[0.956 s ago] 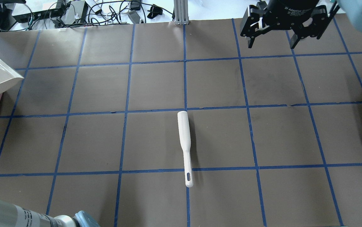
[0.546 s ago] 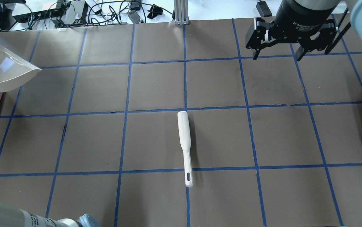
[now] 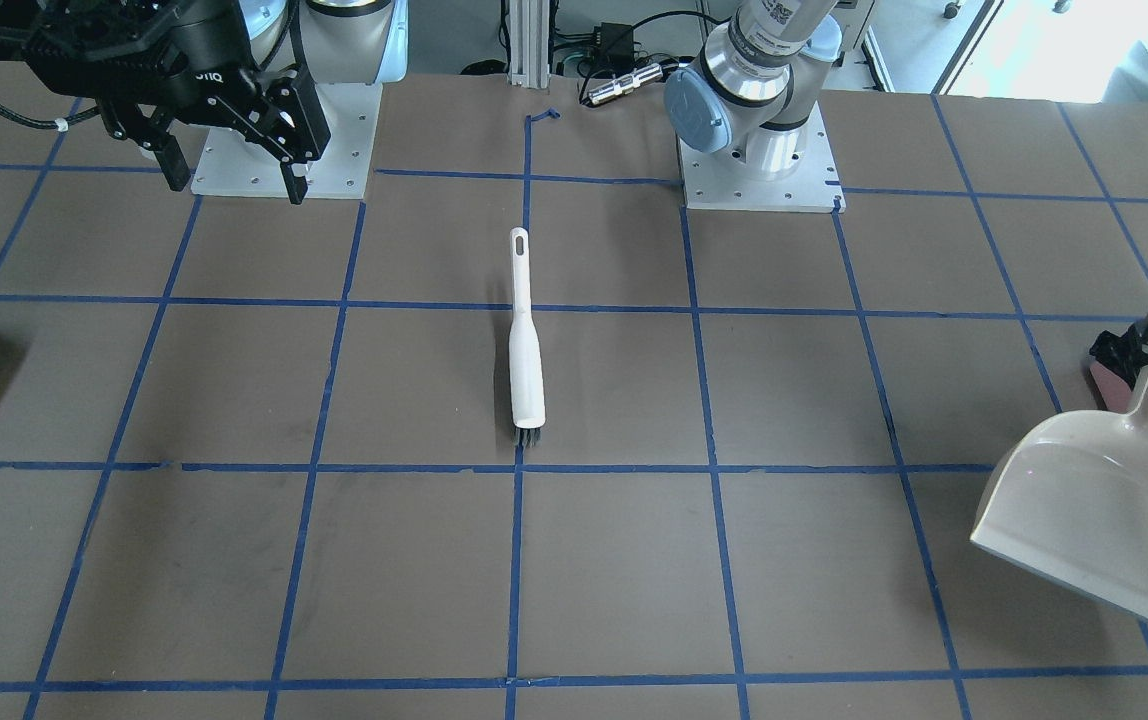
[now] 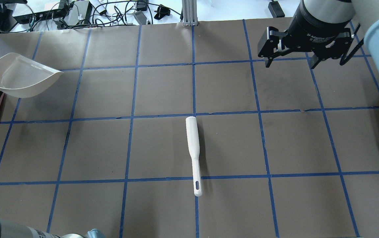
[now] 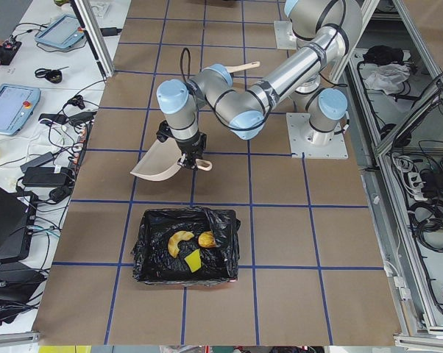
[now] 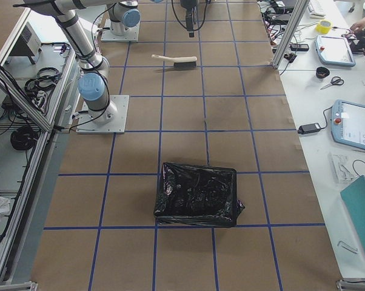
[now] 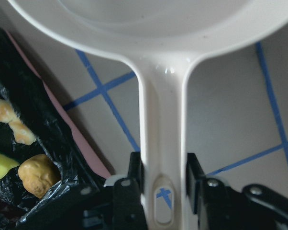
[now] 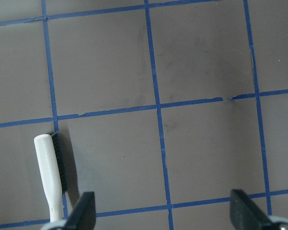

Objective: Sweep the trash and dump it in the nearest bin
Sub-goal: 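Carry the empty dustpan back toward its starting spot with the left gripper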

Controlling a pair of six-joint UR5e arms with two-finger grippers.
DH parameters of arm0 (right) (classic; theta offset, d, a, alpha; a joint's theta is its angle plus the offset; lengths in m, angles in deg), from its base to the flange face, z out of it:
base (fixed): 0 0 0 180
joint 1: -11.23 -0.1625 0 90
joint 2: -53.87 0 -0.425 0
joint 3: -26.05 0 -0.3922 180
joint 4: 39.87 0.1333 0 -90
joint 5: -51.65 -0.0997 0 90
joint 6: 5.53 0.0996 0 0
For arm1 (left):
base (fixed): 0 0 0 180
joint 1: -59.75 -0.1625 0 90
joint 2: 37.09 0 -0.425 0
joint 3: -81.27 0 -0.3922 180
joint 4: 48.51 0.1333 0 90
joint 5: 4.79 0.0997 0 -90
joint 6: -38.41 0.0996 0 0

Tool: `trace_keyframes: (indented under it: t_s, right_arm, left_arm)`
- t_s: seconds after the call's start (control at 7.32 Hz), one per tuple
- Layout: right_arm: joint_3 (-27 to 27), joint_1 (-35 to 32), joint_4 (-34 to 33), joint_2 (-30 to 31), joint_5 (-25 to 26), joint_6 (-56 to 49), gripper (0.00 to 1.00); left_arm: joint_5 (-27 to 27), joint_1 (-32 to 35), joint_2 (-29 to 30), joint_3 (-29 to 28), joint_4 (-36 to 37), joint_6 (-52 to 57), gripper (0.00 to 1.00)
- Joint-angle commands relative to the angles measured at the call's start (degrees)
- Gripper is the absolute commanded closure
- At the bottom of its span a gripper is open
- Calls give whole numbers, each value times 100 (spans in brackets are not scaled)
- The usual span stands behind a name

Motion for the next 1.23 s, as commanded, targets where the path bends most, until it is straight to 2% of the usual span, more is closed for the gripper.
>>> trace_keyframes:
  t_s: [0.0, 0.55, 0.82, 1.09]
  right_arm:
    - [21, 29, -78, -17, -31, 18, 0]
    - [21, 29, -52, -114, -13, -17, 0]
    - [21, 29, -44, -114, -14, -17, 0]
    - [56, 20, -61, -114, -92, 44, 0]
  left_arm:
    - [43, 1131, -153, 107, 38, -1791, 100]
    - [-26, 2794, 22, -42, 29, -4369, 100]
    - [-307, 3348, 101, -95, 29, -5189, 100]
    - [-291, 3789, 382, -374, 135, -5604, 100]
